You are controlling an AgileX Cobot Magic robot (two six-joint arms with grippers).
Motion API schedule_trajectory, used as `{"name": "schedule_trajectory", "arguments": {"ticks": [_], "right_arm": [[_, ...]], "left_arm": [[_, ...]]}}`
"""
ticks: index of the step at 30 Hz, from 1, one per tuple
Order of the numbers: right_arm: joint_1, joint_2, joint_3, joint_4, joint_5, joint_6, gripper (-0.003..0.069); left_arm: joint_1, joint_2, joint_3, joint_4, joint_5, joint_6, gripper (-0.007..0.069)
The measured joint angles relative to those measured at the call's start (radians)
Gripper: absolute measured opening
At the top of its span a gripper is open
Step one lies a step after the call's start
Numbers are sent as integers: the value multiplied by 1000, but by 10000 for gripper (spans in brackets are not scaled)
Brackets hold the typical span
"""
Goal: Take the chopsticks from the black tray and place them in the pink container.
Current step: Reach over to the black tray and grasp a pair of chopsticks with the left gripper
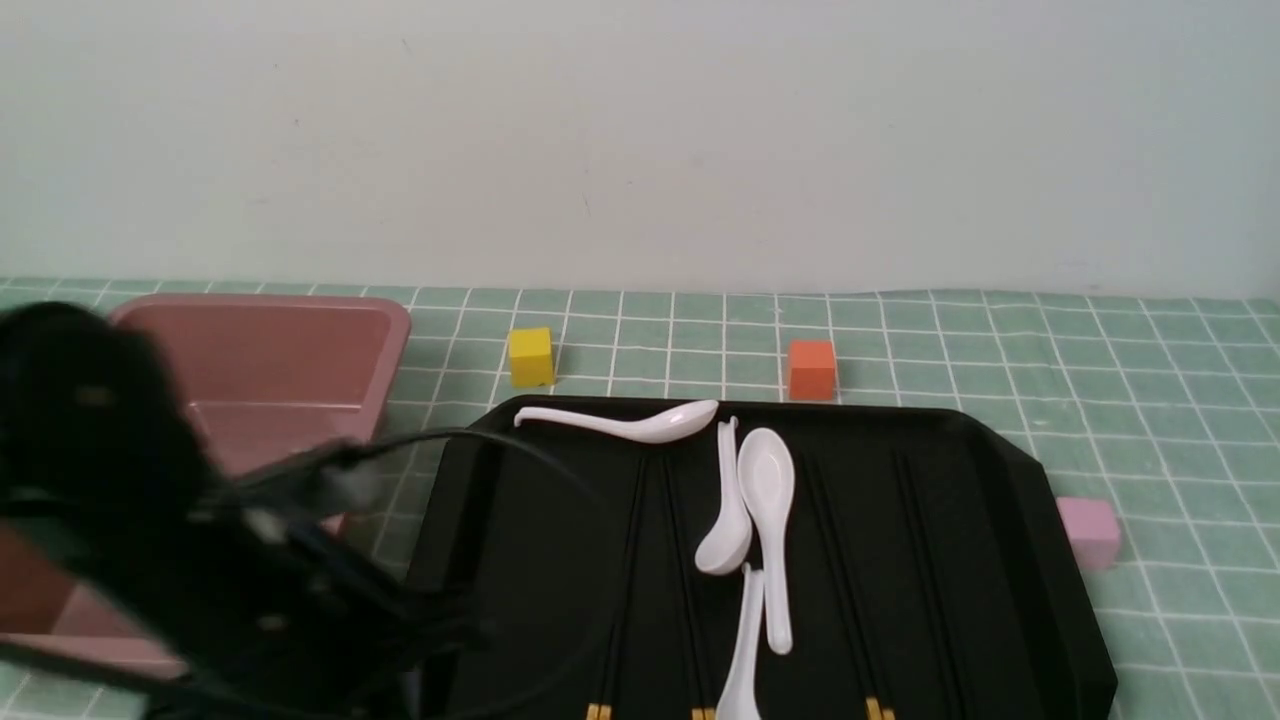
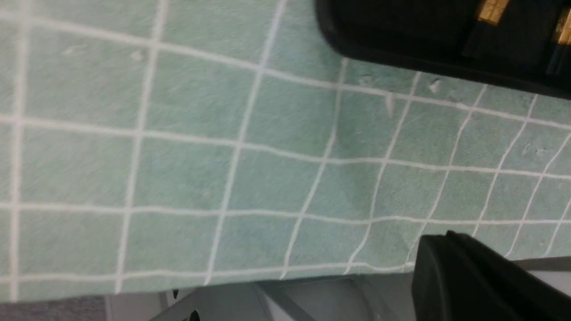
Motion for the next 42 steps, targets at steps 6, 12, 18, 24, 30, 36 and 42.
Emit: {"name": "schedule_trajectory", "arguments": {"ticks": [6,12,18,24,30,36,42], "right_arm": [[0,0,0,0,0,0,240],[0,0,0,0,0,0,240],[0,0,0,0,0,0,240],[0,0,0,0,0,0,240],[0,0,0,0,0,0,240],[0,0,0,0,0,0,240],[0,0,0,0,0,0,240]], "left_arm": [[-237,232,-201,263,-58,-287,38],[-311,381,-343,359,-65,-329,205],[-311,432,-367,400,-112,-327,337],[-311,491,-370,433,-176,-326,354],[-311,547,-370,450,-197,-326,354],[-311,590,-379,461,-209,-330,293],[-312,599,-390,451,-207,-330,116]]}}
